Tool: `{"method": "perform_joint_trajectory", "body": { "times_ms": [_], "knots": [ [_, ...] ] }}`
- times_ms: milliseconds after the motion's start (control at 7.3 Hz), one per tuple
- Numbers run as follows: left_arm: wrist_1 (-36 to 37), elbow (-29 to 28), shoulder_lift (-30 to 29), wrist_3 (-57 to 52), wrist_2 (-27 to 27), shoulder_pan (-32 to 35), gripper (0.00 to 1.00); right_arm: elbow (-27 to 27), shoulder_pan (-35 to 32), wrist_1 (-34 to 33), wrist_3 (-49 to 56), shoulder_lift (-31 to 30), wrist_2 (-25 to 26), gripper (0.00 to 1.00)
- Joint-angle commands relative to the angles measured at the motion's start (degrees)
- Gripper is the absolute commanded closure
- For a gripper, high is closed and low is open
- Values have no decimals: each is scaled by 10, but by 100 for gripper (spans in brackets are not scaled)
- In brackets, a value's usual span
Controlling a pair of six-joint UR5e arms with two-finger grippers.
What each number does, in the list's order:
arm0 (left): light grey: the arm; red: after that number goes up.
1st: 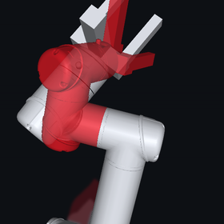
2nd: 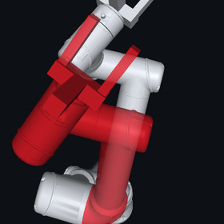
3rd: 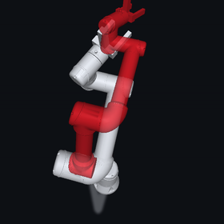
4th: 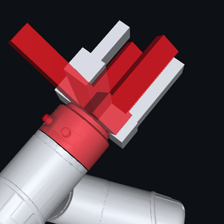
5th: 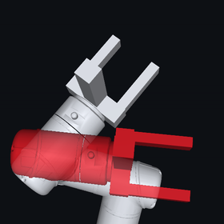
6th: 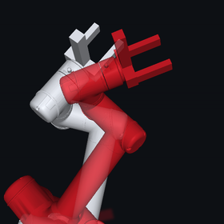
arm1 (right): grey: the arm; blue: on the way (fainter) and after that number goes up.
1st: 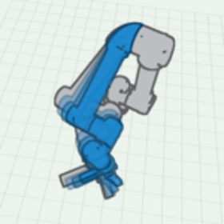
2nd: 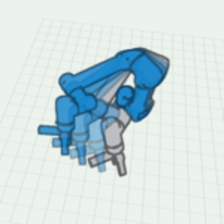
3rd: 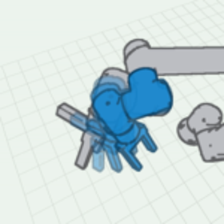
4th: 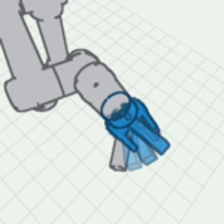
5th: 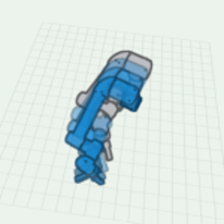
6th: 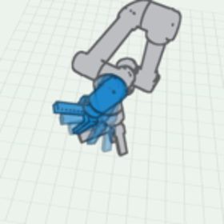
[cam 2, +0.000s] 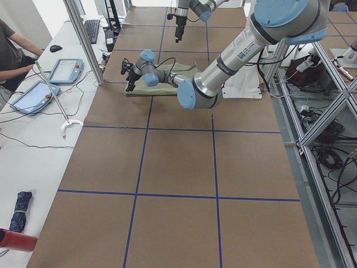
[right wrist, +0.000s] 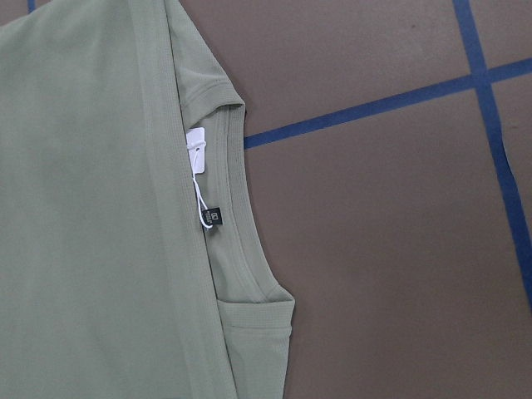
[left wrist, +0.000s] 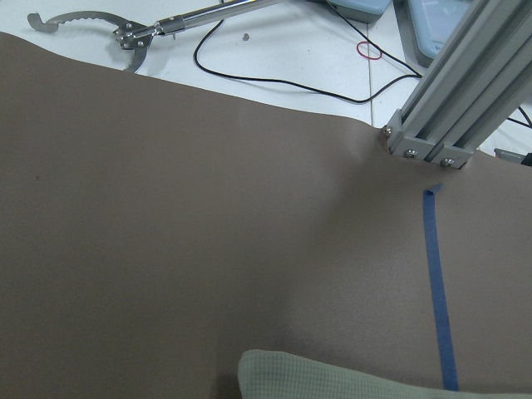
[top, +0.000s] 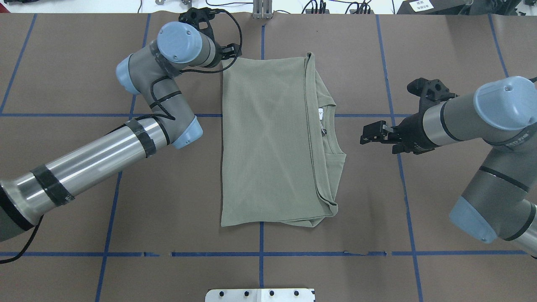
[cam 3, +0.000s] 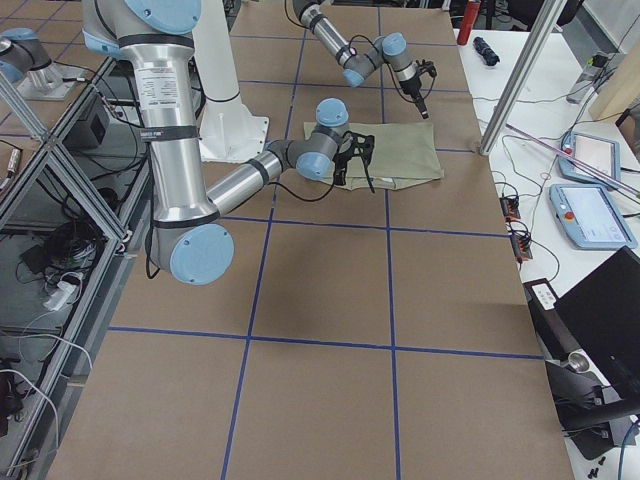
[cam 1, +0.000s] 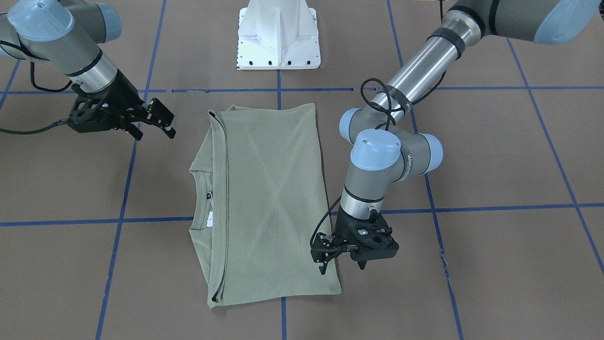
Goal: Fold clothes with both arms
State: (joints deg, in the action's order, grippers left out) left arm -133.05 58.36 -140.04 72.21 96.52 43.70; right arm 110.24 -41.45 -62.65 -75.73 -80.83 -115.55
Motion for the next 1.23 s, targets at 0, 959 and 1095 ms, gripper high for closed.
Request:
{"method": "perform_joint_trajectory", "body": {
  "times_ms": [0,959,1095],
  "knots": [
    [39,143,90,-4,60,6,0,-23,34,-107,71,67,49,0],
    [181,364,182,-17,107,5,0,-113,152,-230,146,198,130,0],
    [180,364,182,-17,107,5,0,-119,158,-254,159,199,129,0]
  ]
}}
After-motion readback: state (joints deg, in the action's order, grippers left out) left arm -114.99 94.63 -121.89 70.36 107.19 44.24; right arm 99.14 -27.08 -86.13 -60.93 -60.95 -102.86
